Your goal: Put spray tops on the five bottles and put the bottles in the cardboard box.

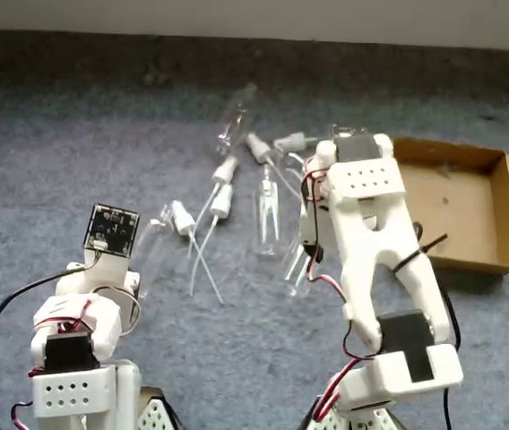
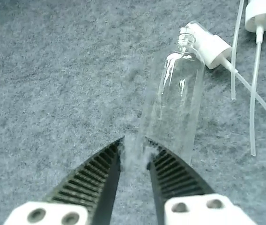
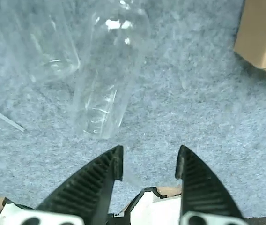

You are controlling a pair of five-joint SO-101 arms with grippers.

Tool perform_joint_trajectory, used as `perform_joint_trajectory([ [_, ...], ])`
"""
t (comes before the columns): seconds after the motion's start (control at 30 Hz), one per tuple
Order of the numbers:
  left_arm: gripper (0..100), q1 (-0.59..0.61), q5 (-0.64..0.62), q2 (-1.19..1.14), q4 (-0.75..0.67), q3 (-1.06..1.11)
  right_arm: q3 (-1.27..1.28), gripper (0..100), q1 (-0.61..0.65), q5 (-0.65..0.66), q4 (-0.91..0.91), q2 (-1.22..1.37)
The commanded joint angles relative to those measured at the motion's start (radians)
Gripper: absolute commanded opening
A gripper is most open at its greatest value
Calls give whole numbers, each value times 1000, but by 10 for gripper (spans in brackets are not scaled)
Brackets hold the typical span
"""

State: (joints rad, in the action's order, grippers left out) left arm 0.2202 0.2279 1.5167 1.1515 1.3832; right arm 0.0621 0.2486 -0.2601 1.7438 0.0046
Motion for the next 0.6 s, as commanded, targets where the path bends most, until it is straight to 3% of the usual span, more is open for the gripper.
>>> perform_joint_trajectory([
  [0.0, 18, -12, -9, 2, -77, 61, -108, 258, -15, -15, 21, 41],
  [0.17, 18, -12, -9, 2, -161, 119, -160, 322, 16, -71, 18, 65],
  [0.4, 18, -10, -9, 2, -161, 127, -176, 322, 82, -405, 15, 70],
  [0.57, 18, -10, -9, 2, -161, 127, -137, 322, 97, -402, -64, 82],
])
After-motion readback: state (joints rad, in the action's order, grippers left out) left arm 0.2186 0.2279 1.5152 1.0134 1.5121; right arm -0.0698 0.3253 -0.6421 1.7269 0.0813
